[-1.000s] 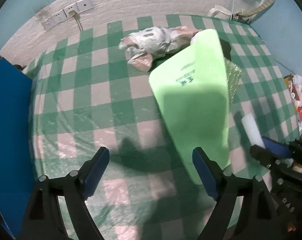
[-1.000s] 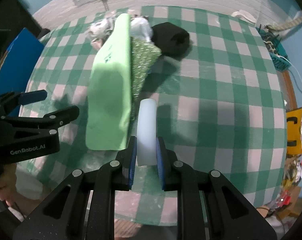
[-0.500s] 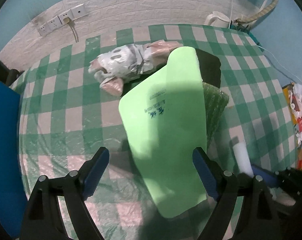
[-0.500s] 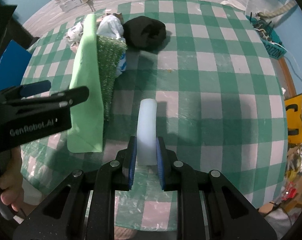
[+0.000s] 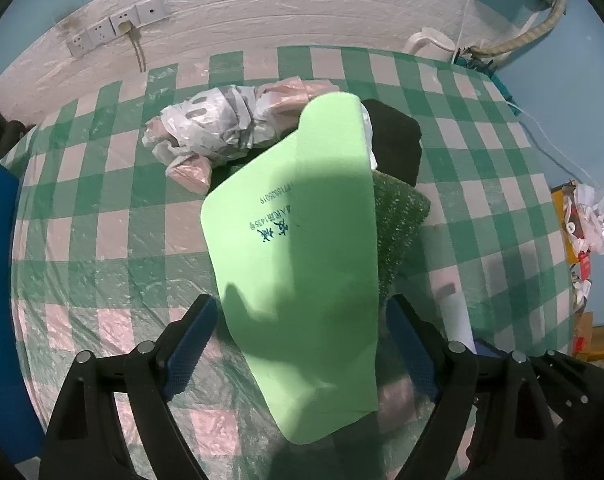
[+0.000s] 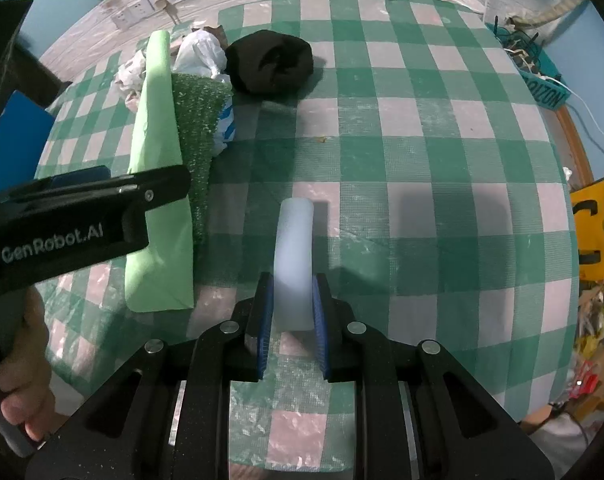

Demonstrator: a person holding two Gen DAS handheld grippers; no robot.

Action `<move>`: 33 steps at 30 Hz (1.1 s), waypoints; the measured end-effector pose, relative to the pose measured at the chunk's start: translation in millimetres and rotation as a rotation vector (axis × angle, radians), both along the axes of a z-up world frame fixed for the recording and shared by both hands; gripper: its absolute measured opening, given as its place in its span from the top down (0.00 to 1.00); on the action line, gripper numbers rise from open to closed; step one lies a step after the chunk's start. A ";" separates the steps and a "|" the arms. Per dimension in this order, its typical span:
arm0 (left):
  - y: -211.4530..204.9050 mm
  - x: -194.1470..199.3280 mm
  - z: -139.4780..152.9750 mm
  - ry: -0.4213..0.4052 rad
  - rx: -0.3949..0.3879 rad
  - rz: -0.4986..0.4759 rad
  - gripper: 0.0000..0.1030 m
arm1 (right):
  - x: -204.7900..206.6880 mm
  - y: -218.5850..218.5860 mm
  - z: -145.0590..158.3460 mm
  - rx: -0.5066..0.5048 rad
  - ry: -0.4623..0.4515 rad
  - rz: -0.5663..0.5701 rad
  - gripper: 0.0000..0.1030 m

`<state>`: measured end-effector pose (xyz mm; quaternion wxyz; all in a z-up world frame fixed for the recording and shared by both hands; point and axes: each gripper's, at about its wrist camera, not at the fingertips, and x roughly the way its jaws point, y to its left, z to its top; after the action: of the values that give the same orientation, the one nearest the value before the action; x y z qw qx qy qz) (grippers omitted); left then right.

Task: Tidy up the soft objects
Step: 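Lift the white foam tube with the right gripper while the left grasps the green foam sheet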

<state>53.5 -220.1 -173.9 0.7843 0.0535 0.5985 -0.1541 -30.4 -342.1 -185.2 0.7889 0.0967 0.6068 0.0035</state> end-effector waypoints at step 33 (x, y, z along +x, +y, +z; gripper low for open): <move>50.8 -11.7 -1.3 0.072 -0.126 0.017 0.81 | 4.9 8.0 0.4 0.004 0.012 0.025 0.82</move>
<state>41.8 -169.3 -175.3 0.7655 -0.0067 0.6157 -0.1865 -25.4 -334.1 -184.8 0.7850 0.0908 0.6126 0.0139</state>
